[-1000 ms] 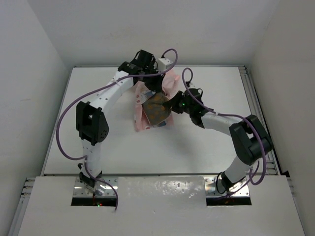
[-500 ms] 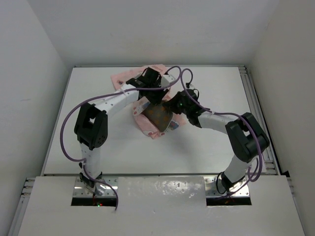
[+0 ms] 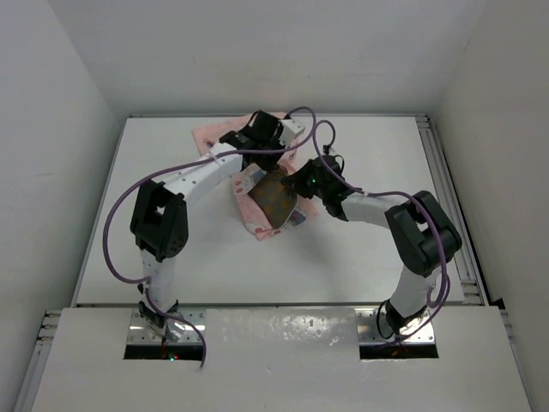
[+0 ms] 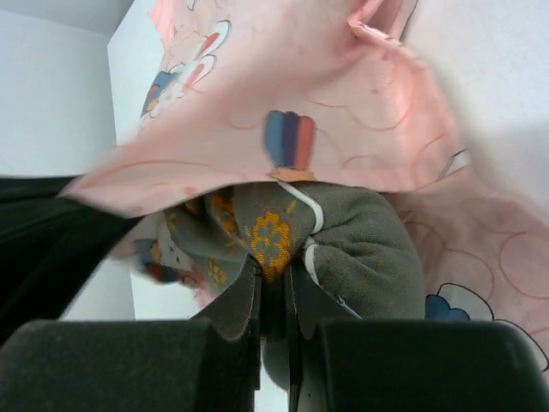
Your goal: Put the pillow into the pillowcase
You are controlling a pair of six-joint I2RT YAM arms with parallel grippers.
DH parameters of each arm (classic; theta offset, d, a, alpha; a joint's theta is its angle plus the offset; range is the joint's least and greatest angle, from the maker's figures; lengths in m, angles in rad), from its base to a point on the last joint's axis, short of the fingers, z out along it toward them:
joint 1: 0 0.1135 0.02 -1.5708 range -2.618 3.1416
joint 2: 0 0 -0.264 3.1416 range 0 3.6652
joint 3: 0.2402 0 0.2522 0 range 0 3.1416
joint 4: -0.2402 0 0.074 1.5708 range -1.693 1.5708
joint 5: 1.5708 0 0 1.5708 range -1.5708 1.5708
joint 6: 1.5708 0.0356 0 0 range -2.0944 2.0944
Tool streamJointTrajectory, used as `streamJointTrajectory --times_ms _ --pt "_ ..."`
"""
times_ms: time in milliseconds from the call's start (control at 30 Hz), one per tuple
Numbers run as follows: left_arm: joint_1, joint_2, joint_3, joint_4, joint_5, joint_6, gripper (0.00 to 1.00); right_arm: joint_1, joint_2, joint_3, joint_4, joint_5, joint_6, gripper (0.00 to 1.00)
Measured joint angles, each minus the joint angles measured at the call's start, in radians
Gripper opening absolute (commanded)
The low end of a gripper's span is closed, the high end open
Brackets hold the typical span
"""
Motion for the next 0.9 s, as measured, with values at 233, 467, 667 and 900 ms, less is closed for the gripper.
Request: streamJointTrajectory --times_ms 233,467,667,900 --pt "-0.006 -0.023 0.129 -0.143 0.248 0.009 0.00 -0.006 0.017 0.084 -0.013 0.013 0.008 0.00" --pt "0.013 -0.064 0.009 -0.143 0.263 0.053 0.55 -0.026 0.047 0.113 -0.141 -0.058 -0.078 0.74" --pt "0.005 -0.098 -0.040 -0.212 0.180 0.130 0.57 -0.121 0.000 0.113 -0.360 -0.153 -0.269 0.90" --pt "-0.140 -0.304 -0.204 -0.309 0.104 0.249 0.39 -0.271 -0.137 0.113 -0.546 -0.143 -0.457 0.54"
